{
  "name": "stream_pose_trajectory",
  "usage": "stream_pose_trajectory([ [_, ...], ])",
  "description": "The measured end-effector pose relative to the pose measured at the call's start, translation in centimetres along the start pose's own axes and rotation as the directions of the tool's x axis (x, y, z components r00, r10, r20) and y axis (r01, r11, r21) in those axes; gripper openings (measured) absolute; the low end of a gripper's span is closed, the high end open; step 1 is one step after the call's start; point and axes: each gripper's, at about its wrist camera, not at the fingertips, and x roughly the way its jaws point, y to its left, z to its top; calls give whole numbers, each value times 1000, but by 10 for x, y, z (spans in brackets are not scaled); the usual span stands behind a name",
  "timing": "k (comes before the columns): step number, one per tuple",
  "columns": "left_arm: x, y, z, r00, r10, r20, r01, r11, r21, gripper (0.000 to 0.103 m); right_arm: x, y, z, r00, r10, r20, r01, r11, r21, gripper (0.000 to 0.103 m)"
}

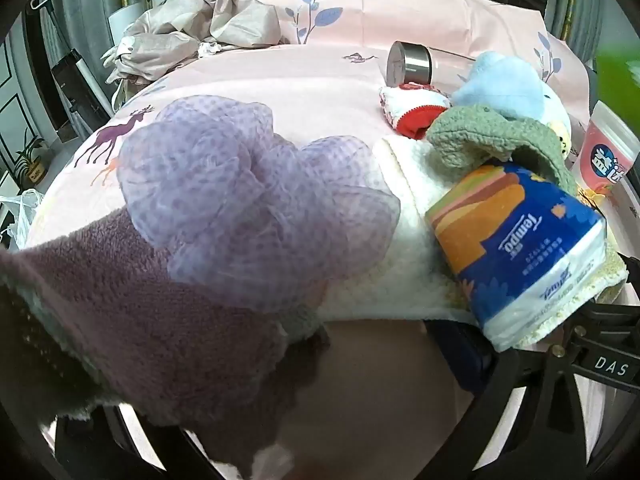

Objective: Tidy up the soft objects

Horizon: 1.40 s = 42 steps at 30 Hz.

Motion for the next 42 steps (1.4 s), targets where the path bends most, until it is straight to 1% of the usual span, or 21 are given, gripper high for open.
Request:
stream_pose_trajectory([
  [8,-1,2,1,1000,2,-9,-2,1000,-3,102,-1,0,0,1000,4,2,-5,1000,3,103],
  [9,1,2,-3,1000,0,-14,0,1000,3,102,-1,0,0,1000,5,2,-5,1000,3,103],
  [12,0,5,-4,1000,-16,-23,17,1000,12,102,-2,0,-1,1000,5,2,-5,1000,4,103],
  [15,-6,6,0,998,-40,-50,41,999,18,101,-1,0,0,1000,5,1,-5,1000,4,103],
  [16,-10,6,-1,998,-49,-44,50,998,24,101,-1,0,0,1000,5,1,-5,1000,4,103],
  [18,-22,4,-1,999,-45,-29,46,998,47,101,-1,0,0,1000,5,1,-5,1000,4,103],
  [21,-40,5,0,998,-65,15,64,996,64,101,-1,0,0,1000,5,1,-5,1000,4,103],
  [24,-60,9,4,989,-138,47,136,990,41,101,-1,0,0,1000,5,1,-5,1000,3,103],
  [25,-68,10,4,984,-171,57,169,985,33,101,-1,0,0,1000,5,1,-5,1000,3,103],
  [27,-80,11,5,975,-209,77,208,978,31,102,-1,0,-1,1000,5,1,-5,1000,3,103],
  [31,-99,14,4,970,-214,116,211,977,32,102,-1,-1,-1,1000,5,2,-5,1000,4,103],
  [36,-117,26,8,956,-253,146,255,967,10,102,-1,-2,-3,1000,1,-7,-1,1000,9,103],
  [39,-119,36,14,958,-245,152,248,969,-5,101,-9,-2,0,1000,10,-17,-9,1000,18,103],
  [41,-119,47,19,962,-226,153,235,971,-46,98,-23,-2,2,1000,16,-15,-16,1000,14,103],
  [42,-120,52,21,963,-220,158,233,970,-63,91,-32,-1,3,1000,21,-4,-21,1000,7,103],
])
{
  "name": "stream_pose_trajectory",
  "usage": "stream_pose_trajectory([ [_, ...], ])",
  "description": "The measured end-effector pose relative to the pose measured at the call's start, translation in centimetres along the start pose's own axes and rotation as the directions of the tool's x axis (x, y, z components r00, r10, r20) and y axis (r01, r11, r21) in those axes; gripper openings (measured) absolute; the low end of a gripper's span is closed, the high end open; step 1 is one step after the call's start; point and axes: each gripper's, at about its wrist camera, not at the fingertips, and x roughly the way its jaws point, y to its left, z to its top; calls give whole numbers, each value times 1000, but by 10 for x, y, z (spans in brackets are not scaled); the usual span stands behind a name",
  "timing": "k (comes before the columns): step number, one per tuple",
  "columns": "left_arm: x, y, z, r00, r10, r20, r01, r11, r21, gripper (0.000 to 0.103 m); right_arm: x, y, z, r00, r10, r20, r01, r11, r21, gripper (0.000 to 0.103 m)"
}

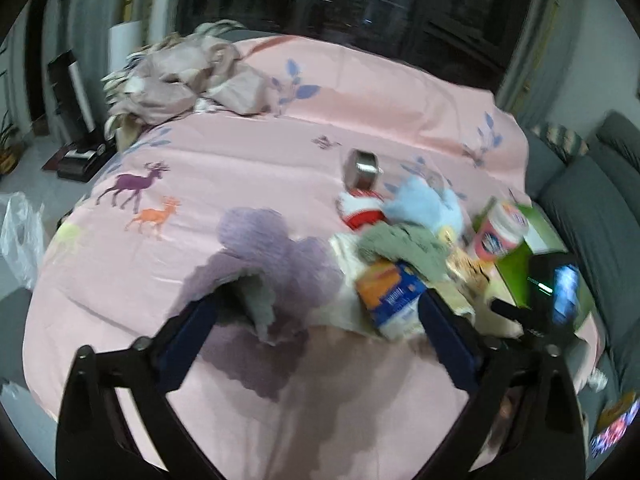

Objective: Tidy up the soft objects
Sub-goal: 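Reach the right gripper to the purple mesh bath puff and grasp it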

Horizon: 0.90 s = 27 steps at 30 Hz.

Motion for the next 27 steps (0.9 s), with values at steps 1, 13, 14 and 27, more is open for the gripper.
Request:
stream_pose_trajectory([
  [1,-2,6,5,1000,3,-2,-3,1000,-13,86,-11,1,2,1000,10,16,-10,1000,-9,103],
  [13,19,57,35,992,-60,-109,44,989,-140,75,-84,54,89,920,389,47,-391,920,27,103],
  [14,22,59,29,991,-68,-116,50,988,-144,73,-78,62,95,912,410,32,-411,911,22,103],
  [27,-3,85,20,988,-105,-116,82,979,-186,87,32,137,111,850,460,-258,-449,888,101,103],
])
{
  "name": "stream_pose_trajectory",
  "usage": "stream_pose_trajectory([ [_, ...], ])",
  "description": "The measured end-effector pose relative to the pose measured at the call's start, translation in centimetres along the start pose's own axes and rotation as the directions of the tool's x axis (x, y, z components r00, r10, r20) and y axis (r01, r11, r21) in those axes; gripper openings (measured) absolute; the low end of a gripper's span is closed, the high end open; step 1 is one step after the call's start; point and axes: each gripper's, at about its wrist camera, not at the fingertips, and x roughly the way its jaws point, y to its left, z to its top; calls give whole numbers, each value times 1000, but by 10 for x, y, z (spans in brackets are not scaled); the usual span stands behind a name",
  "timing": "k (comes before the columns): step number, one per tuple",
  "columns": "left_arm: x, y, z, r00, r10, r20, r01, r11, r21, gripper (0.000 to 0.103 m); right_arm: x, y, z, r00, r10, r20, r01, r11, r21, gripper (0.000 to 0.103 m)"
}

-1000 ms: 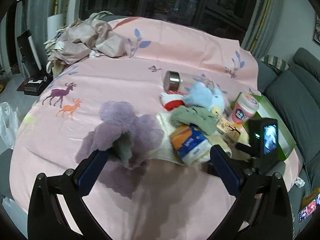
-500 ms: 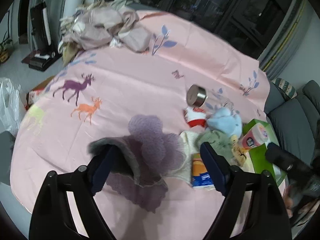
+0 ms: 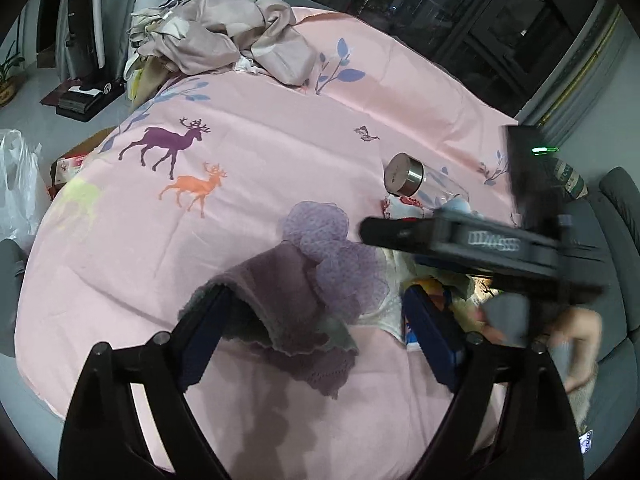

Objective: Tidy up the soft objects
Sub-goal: 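Reach the right gripper to the purple mesh bath puff and grasp it, then lift the purple puff with the right gripper toward the green box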

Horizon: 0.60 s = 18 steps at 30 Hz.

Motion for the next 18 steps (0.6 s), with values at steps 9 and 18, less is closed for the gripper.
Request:
stream_pose_trajectory([
  [9,-29,-2,0,993,-97,69,96,995,13,97,41,-5,2,996,-34,-83,33,999,-14,60],
  [18,17,-26,-9,996,-89,-6,89,989,117,68,7,-24,-6,992,124,27,-124,992,28,10],
])
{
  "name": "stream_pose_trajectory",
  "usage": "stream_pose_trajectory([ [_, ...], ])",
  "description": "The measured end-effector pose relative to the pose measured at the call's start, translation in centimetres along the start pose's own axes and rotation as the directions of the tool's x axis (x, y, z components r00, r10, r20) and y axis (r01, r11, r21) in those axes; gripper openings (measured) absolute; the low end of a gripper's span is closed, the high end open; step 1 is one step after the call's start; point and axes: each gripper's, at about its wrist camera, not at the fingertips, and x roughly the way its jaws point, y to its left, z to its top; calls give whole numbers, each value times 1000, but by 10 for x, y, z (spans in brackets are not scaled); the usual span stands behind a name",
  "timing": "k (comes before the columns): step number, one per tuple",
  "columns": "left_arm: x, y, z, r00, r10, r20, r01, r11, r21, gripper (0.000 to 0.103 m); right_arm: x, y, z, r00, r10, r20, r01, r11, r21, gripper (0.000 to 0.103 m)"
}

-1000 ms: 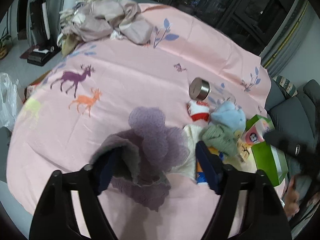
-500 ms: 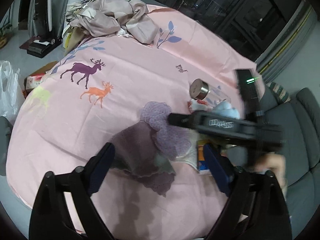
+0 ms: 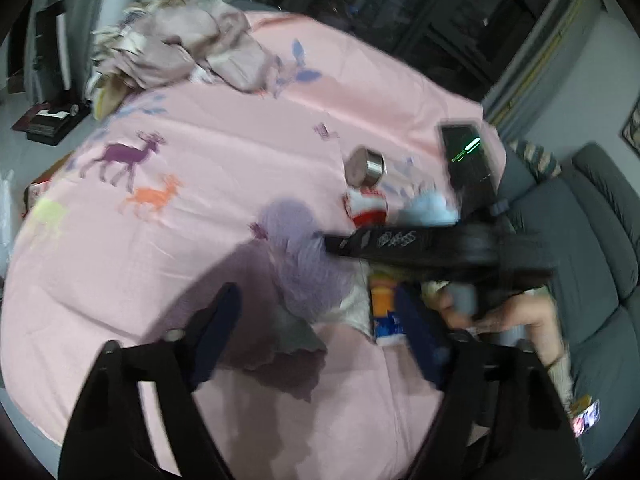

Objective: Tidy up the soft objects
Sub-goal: 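Lift the purple puff with the right gripper toward the green box, then lower the puff into the green box and open the right gripper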

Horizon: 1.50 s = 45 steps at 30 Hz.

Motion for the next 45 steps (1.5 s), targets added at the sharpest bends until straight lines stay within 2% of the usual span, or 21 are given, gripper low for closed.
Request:
stream_pose_trajectory([
  [5,25,-21,-3,998,-49,-29,51,996,69,48,-44,-8,-14,994,50,93,-49,999,-6,10],
  [6,29,-25,-4,999,-37,-38,40,996,75,42,-52,-10,-18,991,60,116,-61,998,1,10],
  [8,32,-38,-4,1000,-1,-17,3,994,111,35,-69,-13,-25,985,82,149,-82,997,-5,10],
  [10,30,-50,-3,1000,-15,7,14,992,129,23,-87,-15,-34,979,77,191,-77,997,-9,10],
  [12,27,-63,-1,999,-47,18,44,990,132,17,-99,-18,-42,972,61,226,-61,998,-6,10],
  [15,26,-92,2,996,-79,32,72,984,164,13,-131,-29,-53,952,46,303,-50,999,5,10],
  [21,34,-161,4,992,-125,28,113,957,266,12,-192,-62,-77,891,16,454,-42,998,47,10],
  [25,46,-213,3,987,-163,10,150,926,346,12,-231,-99,-91,844,-41,536,-25,993,114,10],
  [29,67,-259,0,980,-199,-27,193,897,397,12,-260,-131,-103,796,-142,589,24,979,203,10],
  [33,89,-296,-9,974,-215,-77,227,876,426,12,-281,-164,-112,761,-217,612,40,956,289,10],
  [39,119,-336,-28,965,-213,-152,259,850,459,12,-293,-205,-123,736,-328,592,81,911,405,10],
  [42,133,-350,-40,961,-201,-191,269,844,465,12,-295,-227,-131,739,-338,582,59,894,444,11],
  [45,147,-358,-46,959,-185,-216,268,841,470,12,-292,-243,-135,746,-377,549,76,867,492,11],
])
